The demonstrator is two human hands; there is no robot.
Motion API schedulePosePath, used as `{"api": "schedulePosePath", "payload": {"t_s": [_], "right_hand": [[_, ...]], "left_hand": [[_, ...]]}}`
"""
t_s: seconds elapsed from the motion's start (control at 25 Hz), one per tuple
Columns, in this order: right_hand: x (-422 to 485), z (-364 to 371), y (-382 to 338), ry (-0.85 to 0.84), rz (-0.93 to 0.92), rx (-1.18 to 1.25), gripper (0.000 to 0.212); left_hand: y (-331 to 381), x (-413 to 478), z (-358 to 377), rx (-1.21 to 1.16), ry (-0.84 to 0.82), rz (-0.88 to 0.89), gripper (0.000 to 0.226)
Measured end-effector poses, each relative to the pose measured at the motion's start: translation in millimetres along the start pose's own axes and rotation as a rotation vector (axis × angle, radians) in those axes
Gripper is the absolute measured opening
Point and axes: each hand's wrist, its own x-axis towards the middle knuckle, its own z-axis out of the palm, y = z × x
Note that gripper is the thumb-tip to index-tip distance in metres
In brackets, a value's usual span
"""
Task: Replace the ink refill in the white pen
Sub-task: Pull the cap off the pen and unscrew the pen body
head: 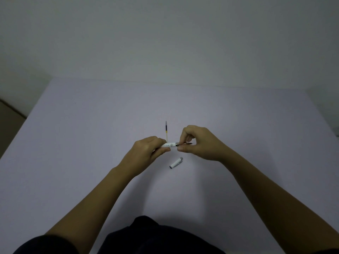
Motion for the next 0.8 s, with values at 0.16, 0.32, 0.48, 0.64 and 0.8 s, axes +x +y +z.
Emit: {"api": "schedulePosePath", "payload": {"t_s": [0.16, 0.32, 0.48, 0.64, 0.8], "right_hand": [[1.2, 0.0, -2.4, -0.033, 0.163, -0.013, 0.032], [1.3, -5.7, -2.6, -0.113, 0.186, -0.139, 0.033], [-2.0, -8.1, -1.0, -0.042, 0.081, 0.032, 0.018], [-2.0, -6.2, -5.4, -0.069, 0.276, 0.037, 0.044], [-1.1, -7.0, -5.0, -0.023, 0.226, -0.008, 0.029]], "left_hand": [[0.3, 0.2, -2.8, -0.012, 0.004, -0.013, 0.025], [-1.8, 0.4, -3.5, 0.002, 0.008, -0.012, 0.02], [0.8, 1.2, -2.3, -0.024, 0.032, -0.013, 0.028], [-0.1, 0.5, -1.1, -0.026, 0.035, -0.014, 0.023], [-2.1, 0.2, -0.7, -0.009, 0.027, 0.003, 0.015]]}}
